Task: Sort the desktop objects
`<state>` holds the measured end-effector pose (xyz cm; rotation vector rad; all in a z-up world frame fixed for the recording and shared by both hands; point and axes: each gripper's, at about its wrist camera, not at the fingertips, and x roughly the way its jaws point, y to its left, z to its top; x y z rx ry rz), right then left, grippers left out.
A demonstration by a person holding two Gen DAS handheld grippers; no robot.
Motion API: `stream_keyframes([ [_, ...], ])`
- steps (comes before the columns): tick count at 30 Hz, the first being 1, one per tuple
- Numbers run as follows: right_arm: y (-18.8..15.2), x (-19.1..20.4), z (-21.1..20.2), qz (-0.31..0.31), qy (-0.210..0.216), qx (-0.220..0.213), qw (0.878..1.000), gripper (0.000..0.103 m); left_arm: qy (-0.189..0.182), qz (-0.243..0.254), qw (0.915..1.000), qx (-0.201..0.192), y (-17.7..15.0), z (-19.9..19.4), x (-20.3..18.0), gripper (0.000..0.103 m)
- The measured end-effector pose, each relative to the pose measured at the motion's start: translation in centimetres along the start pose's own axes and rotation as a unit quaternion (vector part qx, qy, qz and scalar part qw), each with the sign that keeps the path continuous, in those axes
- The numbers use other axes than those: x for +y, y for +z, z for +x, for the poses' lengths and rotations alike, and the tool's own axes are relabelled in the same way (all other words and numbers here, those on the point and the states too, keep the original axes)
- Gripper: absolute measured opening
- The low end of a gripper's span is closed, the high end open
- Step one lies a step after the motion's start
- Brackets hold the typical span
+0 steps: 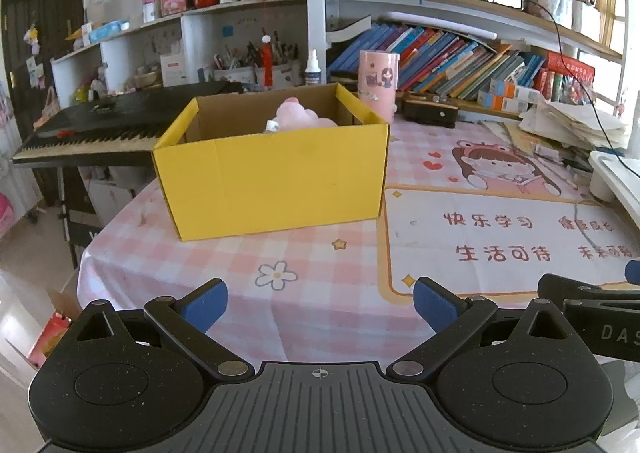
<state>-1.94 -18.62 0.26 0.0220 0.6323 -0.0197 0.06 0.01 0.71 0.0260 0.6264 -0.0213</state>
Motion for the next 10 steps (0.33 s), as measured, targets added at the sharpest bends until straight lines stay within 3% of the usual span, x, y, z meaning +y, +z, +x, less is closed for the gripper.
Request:
stream_keyframes([
  [10, 0.11, -0.26, 0.34, -0.001, -0.001, 0.006, 1.0, 0.103, -0.006, -0.003, 1.0, 0.003, 0.29, 0.56, -0.28, 0.101],
])
